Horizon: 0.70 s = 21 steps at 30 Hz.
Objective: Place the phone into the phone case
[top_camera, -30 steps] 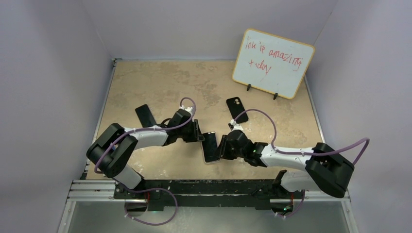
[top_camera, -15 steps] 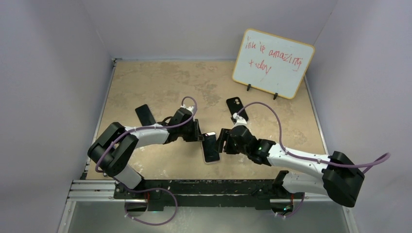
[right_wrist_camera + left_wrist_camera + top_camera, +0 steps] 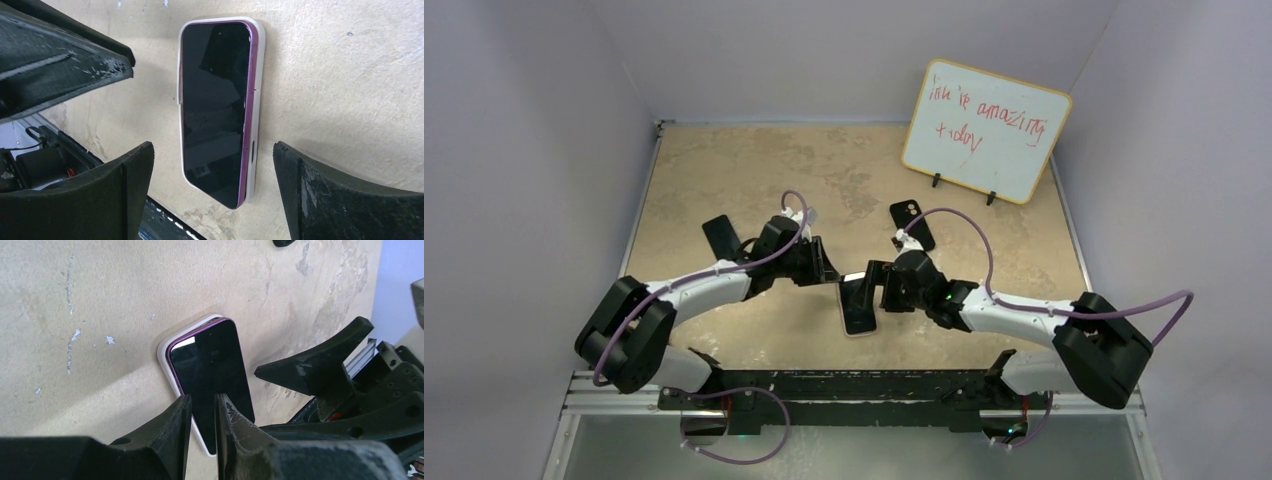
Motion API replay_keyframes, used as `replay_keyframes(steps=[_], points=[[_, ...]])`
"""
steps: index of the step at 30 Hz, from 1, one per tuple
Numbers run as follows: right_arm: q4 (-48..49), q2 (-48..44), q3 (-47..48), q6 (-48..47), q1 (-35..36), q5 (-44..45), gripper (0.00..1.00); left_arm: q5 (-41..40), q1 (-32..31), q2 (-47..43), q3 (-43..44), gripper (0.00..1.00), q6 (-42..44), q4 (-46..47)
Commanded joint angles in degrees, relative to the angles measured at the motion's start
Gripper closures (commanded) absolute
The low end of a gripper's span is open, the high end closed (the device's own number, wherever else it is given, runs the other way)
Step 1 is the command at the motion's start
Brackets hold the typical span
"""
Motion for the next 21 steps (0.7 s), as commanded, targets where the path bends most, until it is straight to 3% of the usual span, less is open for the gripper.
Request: replay_keyframes(steps=[1,11,21], points=[[5.1,0.86,-0.9,-0.67,-0.04,-2.43,0.1,0.87,0.79,-3.09,-1.75,0.74,0.21,-0.38],[8.25,5.81,-0.22,-0.32,0.0,-0.73,0.09,3.13,0.97,-1.83,-6.53,0.71,-1.06,5.4],[17.02,9.13,-2.38,4.48,-0.07,-6.68,0.1,6.15,0.97,3.47,-8.8,0.63,-1.99,12.81]])
